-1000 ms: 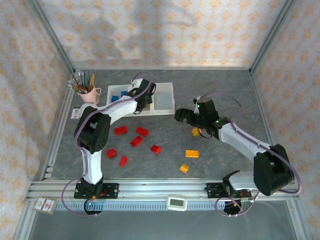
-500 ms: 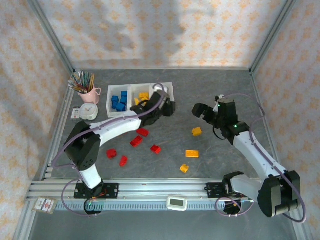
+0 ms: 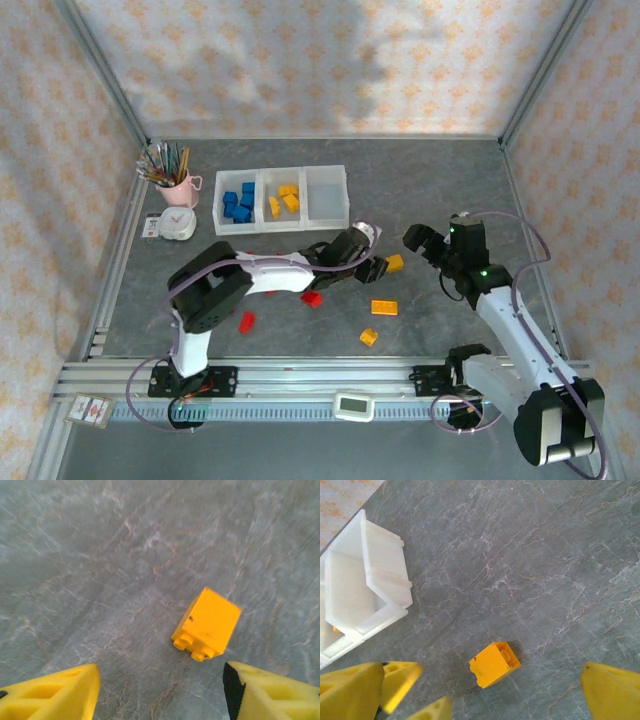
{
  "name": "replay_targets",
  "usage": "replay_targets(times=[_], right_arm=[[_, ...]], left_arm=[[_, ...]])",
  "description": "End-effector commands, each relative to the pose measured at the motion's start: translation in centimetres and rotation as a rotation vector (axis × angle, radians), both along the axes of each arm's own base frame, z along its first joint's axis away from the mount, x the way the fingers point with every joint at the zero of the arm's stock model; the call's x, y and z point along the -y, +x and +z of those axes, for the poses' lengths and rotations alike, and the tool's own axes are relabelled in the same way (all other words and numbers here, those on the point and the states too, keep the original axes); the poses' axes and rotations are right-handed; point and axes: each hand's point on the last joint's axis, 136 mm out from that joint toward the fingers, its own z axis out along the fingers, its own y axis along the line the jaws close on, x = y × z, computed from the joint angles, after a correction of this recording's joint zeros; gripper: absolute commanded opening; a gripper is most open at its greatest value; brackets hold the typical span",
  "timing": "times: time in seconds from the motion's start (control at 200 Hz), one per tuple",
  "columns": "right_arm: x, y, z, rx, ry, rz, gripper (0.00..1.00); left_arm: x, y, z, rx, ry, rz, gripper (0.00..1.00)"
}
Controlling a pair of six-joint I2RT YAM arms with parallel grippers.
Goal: Sort the legos into containers by color
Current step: Pick up the lego from the center of the table, then place the lego in the container.
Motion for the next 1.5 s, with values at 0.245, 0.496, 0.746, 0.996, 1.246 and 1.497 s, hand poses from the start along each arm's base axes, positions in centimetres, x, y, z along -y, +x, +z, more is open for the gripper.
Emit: replay_targets(times=[0.245,0.496,0.746,0.996,1.246,1.497], right_arm=[[1.3,0.2,-0.2,0.008,-0.013,-0.063,1.00],[1.3,0.3,-0.6,0.004,-0.012,-0.056,1.00],[1.4,0.3,-0.5,0.009,-0.019,-0.053,1.00],[1.1,0.5,0.7,0.049,-0.019,-0.030,1.00],[0.3,1.2,3.8,0.131,-0.034,0.041,1.00],[-2.0,2.4,6.4,0.220,0.029,0.158,1.00]], left_arm=[[4.3,0.5,-0.7,0.113,0.000,-0.125,0.71],[5.4,1.5,-2.5,0.127,0.053,-0.122,0.68],[5.7,1.7,-3.2,0.115,0.062,-0.121,0.49],[4.7,2.0,-1.2,0.132,0.031,-0.057,0.27],[1.1,2.3,4.4,0.152,-0.079,0.096,0.18],[-5.7,1.8,10.0,0.151,-0.212,0.274,0.17]])
